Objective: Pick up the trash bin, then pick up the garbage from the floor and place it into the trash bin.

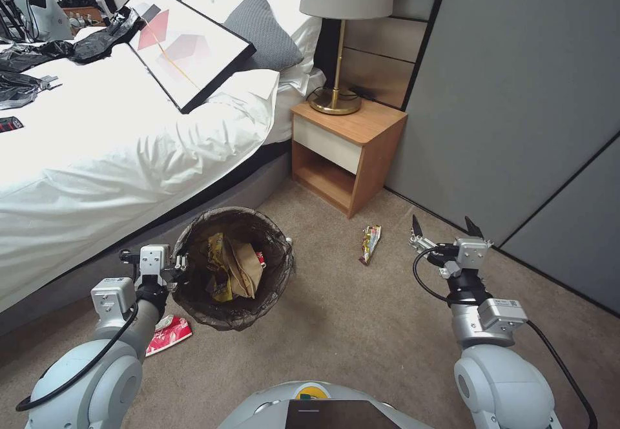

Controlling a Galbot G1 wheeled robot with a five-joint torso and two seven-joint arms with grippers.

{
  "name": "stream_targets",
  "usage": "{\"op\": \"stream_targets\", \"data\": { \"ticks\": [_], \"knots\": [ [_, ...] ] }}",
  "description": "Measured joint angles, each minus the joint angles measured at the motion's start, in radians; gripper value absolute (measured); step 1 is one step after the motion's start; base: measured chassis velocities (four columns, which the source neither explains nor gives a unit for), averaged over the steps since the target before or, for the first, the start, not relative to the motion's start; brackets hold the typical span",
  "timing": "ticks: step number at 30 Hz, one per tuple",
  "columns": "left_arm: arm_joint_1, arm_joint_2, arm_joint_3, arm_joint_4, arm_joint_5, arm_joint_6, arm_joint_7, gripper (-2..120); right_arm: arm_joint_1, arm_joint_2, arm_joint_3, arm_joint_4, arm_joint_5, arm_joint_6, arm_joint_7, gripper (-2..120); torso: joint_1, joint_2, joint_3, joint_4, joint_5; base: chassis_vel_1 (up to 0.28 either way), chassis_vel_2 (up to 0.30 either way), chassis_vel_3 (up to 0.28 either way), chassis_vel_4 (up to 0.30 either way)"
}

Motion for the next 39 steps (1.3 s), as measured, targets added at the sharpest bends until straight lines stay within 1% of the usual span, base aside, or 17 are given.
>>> {"op": "stream_targets", "data": {
  "ticks": [39],
  "knots": [
    [0.001, -0.005, -0.006, 0.0, -0.001, 0.001, -0.005, 2, -0.008, 0.002, 0.006, -0.006, -0.002, 0.008, -0.005, 100, 0.0, 0.0, 0.0, 0.0001, -0.0001, 0.0, 0.0, 0.0, 0.0]
  ]
}}
